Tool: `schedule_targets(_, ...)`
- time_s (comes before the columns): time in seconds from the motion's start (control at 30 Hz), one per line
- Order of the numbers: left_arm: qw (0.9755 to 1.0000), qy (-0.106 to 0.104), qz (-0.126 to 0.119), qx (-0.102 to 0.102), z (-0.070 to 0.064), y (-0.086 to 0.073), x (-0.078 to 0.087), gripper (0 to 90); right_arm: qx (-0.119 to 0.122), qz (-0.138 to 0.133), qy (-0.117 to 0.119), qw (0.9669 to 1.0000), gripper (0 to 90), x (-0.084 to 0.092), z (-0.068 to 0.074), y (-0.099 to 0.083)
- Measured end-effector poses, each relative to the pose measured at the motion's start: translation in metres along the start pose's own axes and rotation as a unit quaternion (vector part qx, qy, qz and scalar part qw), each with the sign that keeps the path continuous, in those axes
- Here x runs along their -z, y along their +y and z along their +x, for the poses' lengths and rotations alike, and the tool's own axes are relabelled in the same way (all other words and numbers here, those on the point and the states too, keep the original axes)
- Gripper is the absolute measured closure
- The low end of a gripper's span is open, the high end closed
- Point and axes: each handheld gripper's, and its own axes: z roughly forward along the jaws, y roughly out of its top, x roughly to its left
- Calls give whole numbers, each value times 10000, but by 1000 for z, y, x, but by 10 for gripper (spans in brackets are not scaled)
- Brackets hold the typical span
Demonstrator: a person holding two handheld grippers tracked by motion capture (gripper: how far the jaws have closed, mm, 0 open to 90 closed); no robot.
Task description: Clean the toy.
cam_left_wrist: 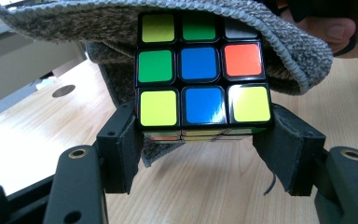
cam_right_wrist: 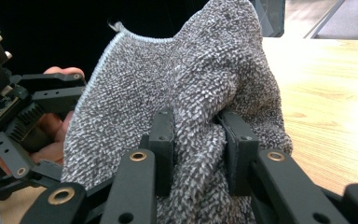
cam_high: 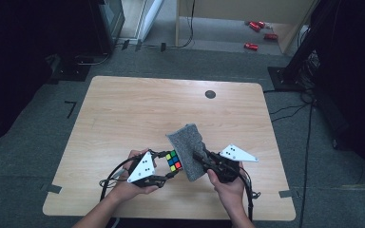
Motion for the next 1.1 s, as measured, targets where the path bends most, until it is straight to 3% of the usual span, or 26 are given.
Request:
schedule_targets(0.23, 10000, 5, 6, -6, 0, 0, 0, 353, 138, -114, 164, 9997, 694, 1, 9, 3)
schedule_targets(0.53, 10000, -5, -2, -4, -1, 0, 0, 353, -63, 81, 52, 9999, 696, -3, -2, -2)
schedule_targets(0.67, 10000, 3, 59, -3, -1, -1, -2, 353, -14, -79, 319, 9995, 700, 0, 3, 1)
schedule_targets(0.77, 10000, -6, 64, 1, -1, -1, -2, 353, 121, -133, 361, 9992, 705, 2, 8, 3)
schedule_targets(1.03, 10000, -3, -44, 49, 0, 0, 1, 353, -24, 82, 61, 9999, 719, -4, -3, -3)
schedule_targets(1.1, 10000, 31, -4, 45, 0, 0, 0, 353, -40, 86, 100, 9999, 718, -3, -4, -3)
